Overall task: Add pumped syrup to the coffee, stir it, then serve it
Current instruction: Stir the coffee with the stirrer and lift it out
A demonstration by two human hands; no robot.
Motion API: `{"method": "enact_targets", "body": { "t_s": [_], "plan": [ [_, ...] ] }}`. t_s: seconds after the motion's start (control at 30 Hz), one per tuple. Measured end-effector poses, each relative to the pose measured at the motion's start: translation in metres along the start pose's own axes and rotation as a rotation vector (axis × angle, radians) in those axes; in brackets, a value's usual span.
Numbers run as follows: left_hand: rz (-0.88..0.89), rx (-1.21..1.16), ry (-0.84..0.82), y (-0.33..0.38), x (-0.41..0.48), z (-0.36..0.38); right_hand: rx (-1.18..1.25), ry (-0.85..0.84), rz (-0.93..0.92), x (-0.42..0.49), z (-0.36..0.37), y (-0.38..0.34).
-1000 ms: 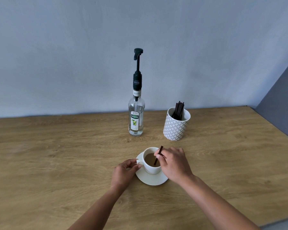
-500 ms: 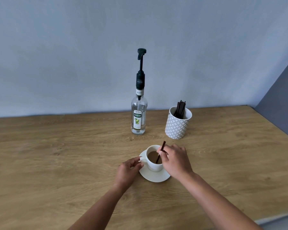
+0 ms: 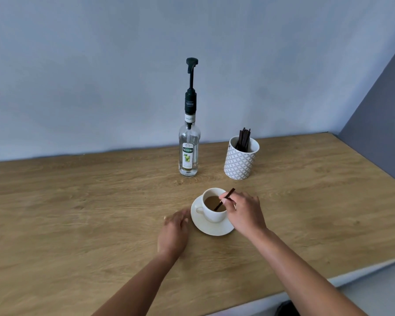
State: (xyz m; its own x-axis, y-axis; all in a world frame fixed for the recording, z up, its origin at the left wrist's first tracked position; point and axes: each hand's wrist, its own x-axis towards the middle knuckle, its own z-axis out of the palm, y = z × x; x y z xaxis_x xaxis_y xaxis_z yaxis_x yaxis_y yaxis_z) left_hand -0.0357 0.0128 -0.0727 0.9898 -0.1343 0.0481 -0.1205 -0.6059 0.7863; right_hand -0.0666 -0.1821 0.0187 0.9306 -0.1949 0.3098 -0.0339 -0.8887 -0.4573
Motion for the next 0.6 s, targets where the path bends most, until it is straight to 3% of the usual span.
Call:
{"method": "enact_targets", "body": {
  "t_s": [0.1, 0.27, 0.43, 0.6],
  "plan": [
    [0.015, 0.292, -0.055, -0.007, -0.009, 0.006, 0.004, 0.004, 0.027, -0.005, -0.001, 0.002],
    [0.014, 0.575, -0.163, -0.005, -0.021, 0.018, -0.012, 0.019, 0.074, -0.011, -0.007, 0.006],
    [0.015, 0.650, -0.152, -0.005, -0.023, 0.022, 0.051, 0.109, 0.031, -0.016, -0.012, 0.010],
    [-0.004, 0.667, -0.143, -0.003, -0.024, 0.023, 0.093, 0.084, 0.019, -0.021, -0.014, 0.015]
  ]
}}
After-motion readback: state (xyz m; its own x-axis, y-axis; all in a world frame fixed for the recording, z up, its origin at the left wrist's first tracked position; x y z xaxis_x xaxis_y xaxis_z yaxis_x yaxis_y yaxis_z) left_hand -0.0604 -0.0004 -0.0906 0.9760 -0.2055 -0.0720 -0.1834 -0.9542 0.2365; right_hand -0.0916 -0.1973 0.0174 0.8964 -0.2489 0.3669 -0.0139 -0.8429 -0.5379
